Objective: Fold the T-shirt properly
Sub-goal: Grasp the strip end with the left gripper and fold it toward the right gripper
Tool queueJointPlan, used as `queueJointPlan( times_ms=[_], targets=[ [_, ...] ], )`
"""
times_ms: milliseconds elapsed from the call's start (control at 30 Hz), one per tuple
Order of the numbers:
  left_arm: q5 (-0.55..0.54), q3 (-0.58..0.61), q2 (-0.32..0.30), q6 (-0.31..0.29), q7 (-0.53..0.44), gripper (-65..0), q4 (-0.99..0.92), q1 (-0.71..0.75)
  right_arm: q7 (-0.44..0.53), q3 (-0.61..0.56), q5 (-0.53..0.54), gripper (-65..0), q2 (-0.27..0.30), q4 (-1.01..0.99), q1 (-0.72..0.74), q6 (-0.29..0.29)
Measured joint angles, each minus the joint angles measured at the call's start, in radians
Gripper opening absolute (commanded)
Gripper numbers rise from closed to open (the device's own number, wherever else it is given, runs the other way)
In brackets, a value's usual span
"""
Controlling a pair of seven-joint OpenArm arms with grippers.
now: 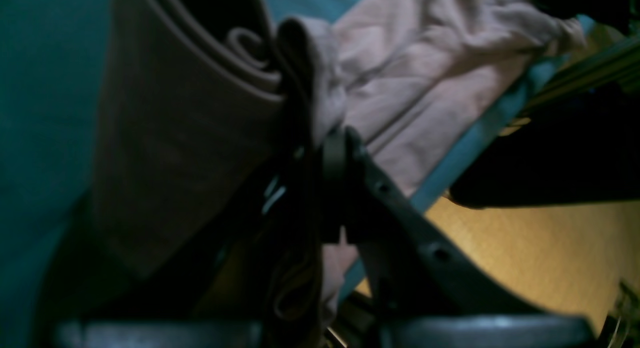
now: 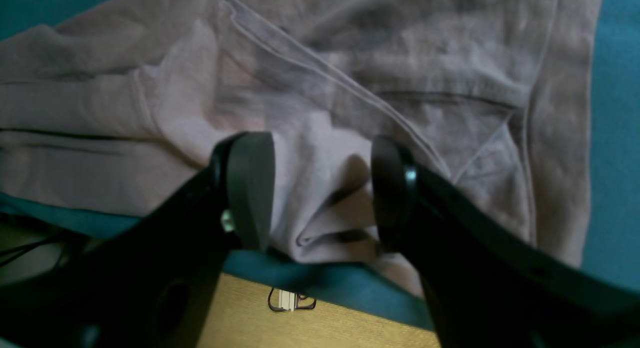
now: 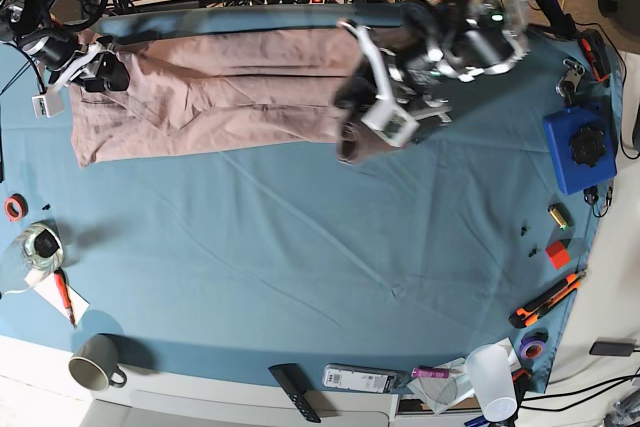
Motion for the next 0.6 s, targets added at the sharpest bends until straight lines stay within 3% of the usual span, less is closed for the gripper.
queueJointPlan(
  times_ms=[100,200,300,600],
  targets=[
    [0.076,0.096,0.036,0.000,-0.033,-65.0,-0.034,-0.026,0.025,0.000,-0.043,-34.0,0.000,0.000,0.000,0.000],
    [0.157,0.181,0.076,0.056,-0.030,-65.0,-0.093,-0.063,0.026,0.000,-0.049,-34.0,0.000,0.000,0.000,0.000],
    [0.212,0.240,0.109,0.071,-0.031,-65.0,-0.162,-0.107,0.026,0.000,-0.049,-34.0,0.000,0.000,0.000,0.000],
    [0.229,0.300,0.172,0.071,-0.031,-65.0,-0.306,-0.151,0.026,0.000,-0.048,-34.0,0.000,0.000,0.000,0.000]
  ],
)
